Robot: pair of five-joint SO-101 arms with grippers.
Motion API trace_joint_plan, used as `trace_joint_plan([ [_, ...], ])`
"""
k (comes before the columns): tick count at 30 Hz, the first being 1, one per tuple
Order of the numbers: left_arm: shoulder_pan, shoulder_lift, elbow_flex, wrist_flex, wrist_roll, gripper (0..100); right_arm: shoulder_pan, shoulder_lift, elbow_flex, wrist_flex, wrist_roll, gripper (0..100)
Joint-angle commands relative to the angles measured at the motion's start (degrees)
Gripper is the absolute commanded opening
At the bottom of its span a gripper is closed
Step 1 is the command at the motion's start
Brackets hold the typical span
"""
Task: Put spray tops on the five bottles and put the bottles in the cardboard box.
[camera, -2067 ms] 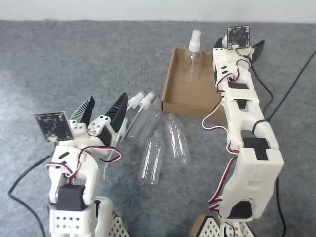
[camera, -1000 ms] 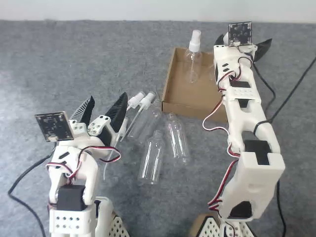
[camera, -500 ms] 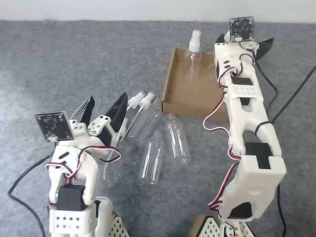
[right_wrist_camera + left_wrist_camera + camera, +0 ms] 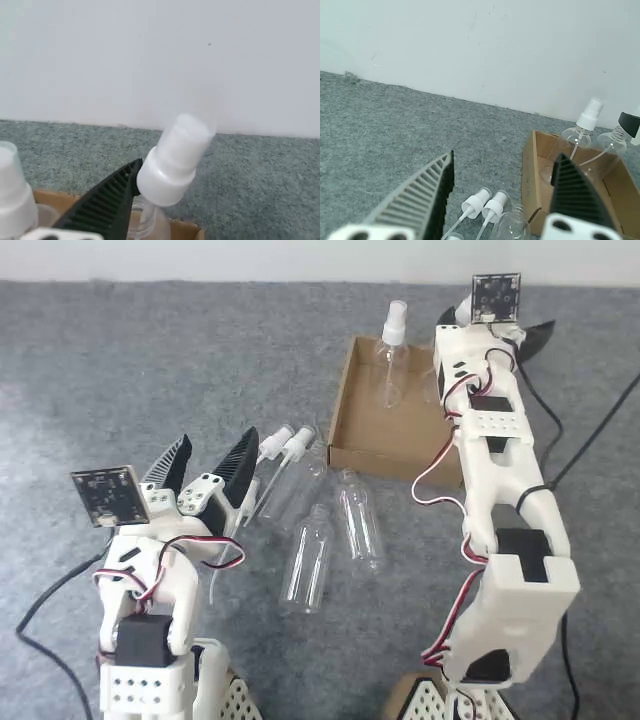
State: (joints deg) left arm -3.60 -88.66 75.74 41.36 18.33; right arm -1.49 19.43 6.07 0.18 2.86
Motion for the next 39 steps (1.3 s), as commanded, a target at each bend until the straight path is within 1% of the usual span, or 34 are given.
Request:
trace_joint_plan([
  [1, 0.1, 0.1, -0.2, -1.4, -0.2, 30, 0.1, -4.8, -4.0, 2.9, -0.8, 62.1],
  [4, 0.1, 0.1, -0.2, -1.4, -0.2, 30, 0.0, -4.8, -4.0, 3.1, -0.8, 66.0],
  [9, 0.1, 0.1, -0.2, -1.4, -0.2, 30, 0.7, -4.9, -4.0, 2.4, -0.7, 66.0],
  [12, 0.1, 0.1, -0.2, -1.4, -0.2, 30, 1.1, -4.9, -3.7, -0.8, -0.4, 66.0],
  [15, 0.1, 0.1, -0.2, -1.4, -0.2, 30, 1.0, -4.9, -3.7, -1.3, -1.2, 66.0],
  [20, 0.1, 0.1, -0.2, -1.4, -0.2, 30, 1.1, -4.8, -3.7, -1.3, -11.5, 66.0],
  [23, 0.1, 0.1, -0.2, -1.4, -0.2, 30, 1.1, -4.8, -3.7, -1.8, -12.6, 66.0],
  [32, 0.1, 0.1, -0.2, -1.4, -0.2, 30, 1.1, -9.0, -4.3, -1.5, -12.0, 66.0],
  [35, 0.1, 0.1, -0.2, -1.4, -0.2, 30, 1.0, -10.9, -4.0, -1.3, -8.0, 66.0],
  [39, 0.1, 0.1, -0.2, -1.4, -0.2, 30, 0.8, -11.6, -3.9, -1.2, -6.0, 65.9],
])
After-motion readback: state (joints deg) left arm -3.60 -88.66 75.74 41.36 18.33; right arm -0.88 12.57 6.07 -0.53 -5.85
